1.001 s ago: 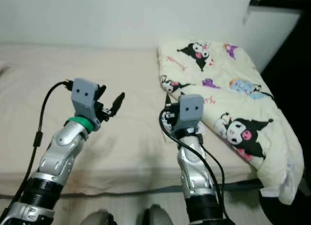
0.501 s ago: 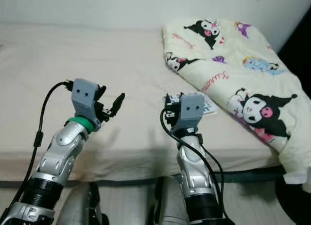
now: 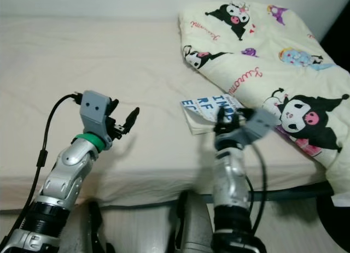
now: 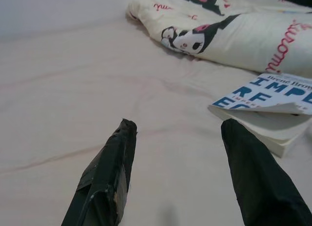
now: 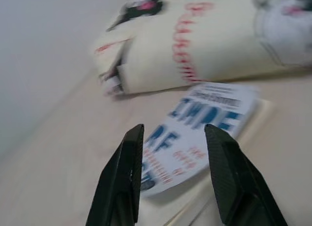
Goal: Clean up the room
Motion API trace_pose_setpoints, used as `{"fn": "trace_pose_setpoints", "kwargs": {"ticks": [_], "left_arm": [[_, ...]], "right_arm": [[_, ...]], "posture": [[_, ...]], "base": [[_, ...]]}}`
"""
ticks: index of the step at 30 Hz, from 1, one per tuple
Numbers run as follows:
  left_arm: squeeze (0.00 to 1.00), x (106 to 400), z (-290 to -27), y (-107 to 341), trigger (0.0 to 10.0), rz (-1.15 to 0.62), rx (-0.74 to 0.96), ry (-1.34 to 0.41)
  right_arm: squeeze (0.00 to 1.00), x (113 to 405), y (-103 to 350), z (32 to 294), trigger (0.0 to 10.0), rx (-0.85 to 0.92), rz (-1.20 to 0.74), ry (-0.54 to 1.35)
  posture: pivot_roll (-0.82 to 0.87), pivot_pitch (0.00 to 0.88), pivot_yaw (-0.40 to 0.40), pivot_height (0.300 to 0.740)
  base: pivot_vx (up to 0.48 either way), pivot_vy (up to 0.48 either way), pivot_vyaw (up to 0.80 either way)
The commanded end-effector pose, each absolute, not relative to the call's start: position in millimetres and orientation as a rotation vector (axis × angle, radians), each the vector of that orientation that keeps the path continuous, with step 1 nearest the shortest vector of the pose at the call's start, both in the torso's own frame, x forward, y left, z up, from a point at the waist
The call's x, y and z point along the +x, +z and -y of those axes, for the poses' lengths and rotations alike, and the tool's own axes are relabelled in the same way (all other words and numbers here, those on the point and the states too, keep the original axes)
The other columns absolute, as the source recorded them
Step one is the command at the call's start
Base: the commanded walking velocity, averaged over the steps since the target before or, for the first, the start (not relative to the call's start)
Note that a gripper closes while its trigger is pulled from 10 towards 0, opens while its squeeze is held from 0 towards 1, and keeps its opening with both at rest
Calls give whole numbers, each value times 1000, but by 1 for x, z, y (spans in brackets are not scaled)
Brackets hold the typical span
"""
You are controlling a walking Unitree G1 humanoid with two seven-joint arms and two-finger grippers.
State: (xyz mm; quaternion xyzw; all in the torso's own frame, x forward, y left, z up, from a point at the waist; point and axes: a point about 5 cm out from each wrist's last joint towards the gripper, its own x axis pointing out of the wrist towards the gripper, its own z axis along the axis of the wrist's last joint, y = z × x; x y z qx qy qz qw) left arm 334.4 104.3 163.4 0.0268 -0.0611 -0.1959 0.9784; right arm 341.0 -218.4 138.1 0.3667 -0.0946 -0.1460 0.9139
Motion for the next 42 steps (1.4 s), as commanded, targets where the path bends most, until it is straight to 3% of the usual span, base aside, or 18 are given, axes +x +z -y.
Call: {"fn": "trace_pose_setpoints", "kwargs": {"ticks": [1,4,6,7,14,15,16,17,25,33,42], "left_arm": [[0,332,-105,160,10000,103,68,-402],[0,331,-105,161,10000,102,71,-405],[0,330,-105,161,10000,99,78,-410],[0,330,-106,162,10000,97,82,-413],[0,325,-112,161,10000,80,100,-409],[0,322,-113,160,10000,73,101,-405],[0,322,-113,160,10000,73,101,-405],[0,319,-114,158,10000,65,102,-401],[0,312,-118,159,10000,51,99,-390],[0,308,-128,163,10000,36,116,-373],[0,300,-133,167,10000,26,137,-359]], "right_arm": [[0,338,120,230,10000,958,166,-344],[0,337,111,240,10000,1091,168,-371],[59,337,104,244,10000,1166,168,-380],[1000,338,100,244,10000,1180,161,-372],[1000,347,92,239,10000,1187,77,-272],[341,349,91,237,10000,1181,49,-242],[341,349,91,237,10000,1181,49,-242],[0,350,90,236,10000,1178,29,-229],[0,352,86,237,10000,1167,-21,-214],[0,367,116,240,10000,1118,66,-65],[0,382,138,233,10000,1120,61,-40]], "posture": [[-24,90,68,549],[-17,105,81,549],[-8,117,88,549],[0,130,94,549],[33,183,102,549],[42,203,100,549],[42,203,100,549],[44,206,100,549],[79,255,109,549],[116,286,120,549],[198,317,127,549]], "base": [[0,0,0],[0,0,0],[0,0,0],[0,0,0],[0,0,0],[0,0,0],[0,0,0],[0,0,0],[0,0,0],[0,0,0],[0,0,0]]}}
